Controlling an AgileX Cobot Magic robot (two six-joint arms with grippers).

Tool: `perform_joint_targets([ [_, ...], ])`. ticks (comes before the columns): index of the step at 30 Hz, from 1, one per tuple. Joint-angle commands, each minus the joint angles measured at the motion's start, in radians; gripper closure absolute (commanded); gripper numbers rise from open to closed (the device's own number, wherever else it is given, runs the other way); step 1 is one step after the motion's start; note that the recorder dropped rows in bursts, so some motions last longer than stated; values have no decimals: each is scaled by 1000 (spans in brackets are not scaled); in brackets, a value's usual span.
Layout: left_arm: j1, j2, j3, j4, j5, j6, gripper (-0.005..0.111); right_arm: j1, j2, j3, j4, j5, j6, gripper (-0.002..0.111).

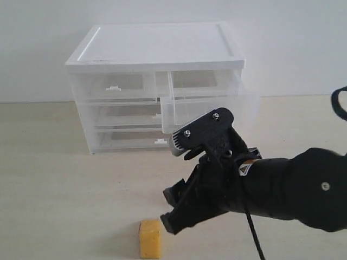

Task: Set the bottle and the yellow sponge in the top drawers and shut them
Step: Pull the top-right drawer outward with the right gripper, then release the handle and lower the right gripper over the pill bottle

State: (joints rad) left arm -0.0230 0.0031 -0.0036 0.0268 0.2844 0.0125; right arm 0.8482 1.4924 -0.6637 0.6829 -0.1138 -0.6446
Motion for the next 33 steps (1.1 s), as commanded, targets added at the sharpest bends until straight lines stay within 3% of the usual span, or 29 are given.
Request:
perform_joint_targets([
  [1, 2, -3, 4, -8, -8, 3, 103, -6, -78, 0, -5, 226, -38, 54],
  [4, 2, -3, 4, -8, -8, 3, 103, -54, -118, -28, -19, 398, -1, 60],
  [8, 2, -3, 4, -8, -8, 3, 103, -172, -134, -84, -153, 679, 117, 55],
  [12, 2, -3, 4, -8, -8, 3, 103, -225, -134, -136, -324, 791, 255, 54],
  [19, 2, -3, 4, -8, -8, 3, 103, -241, -134, -245, -583, 858, 486, 53],
  [23, 2, -3, 4, -8, -8, 3, 103, -246, -119, -255, -708, 861, 581, 37],
  [25, 2, -3, 4, -8, -8, 3, 103, -266, -100, -255, -718, 854, 581, 31],
  [33, 2, -3, 4, -8, -8, 3, 103, -353, 5, -255, -662, 792, 515, 31],
])
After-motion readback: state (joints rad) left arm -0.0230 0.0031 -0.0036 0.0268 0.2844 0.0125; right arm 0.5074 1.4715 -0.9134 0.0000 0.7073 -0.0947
